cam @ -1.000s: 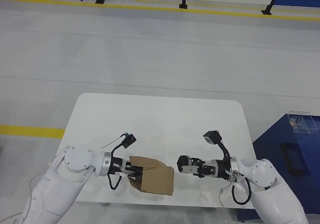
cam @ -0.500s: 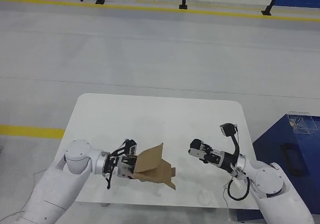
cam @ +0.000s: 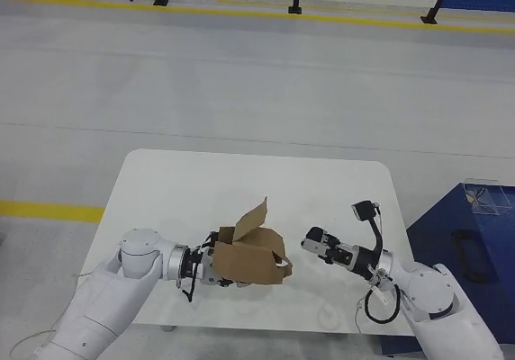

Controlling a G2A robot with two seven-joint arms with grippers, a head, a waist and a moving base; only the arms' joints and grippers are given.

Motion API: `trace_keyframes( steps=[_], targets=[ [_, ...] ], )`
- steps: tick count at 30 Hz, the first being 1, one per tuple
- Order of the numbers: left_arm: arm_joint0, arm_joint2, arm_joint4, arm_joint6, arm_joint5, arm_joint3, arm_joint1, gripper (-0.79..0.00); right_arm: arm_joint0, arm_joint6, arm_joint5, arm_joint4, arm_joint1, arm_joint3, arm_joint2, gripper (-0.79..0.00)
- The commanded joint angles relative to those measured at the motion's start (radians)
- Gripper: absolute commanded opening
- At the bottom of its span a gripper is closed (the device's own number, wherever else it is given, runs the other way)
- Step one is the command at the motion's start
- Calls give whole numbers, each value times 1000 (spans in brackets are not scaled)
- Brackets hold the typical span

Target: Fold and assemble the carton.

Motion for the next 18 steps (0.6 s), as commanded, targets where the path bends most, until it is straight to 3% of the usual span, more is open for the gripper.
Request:
trace_keyframes(
  steps=[1,8,18],
  targets=[
    [10,-1,-12,13,-2,-10,0,-785,-7,-18,3,-53,0,-11,-8,0],
    [31,-12,-80,25,-62,-14,-4,-785,-12,-94,28,-209,-7,-16,-60,0],
    [45,-28,-88,27,-115,-29,-1,-785,21,-76,64,-276,-21,24,-165,0]
  ],
)
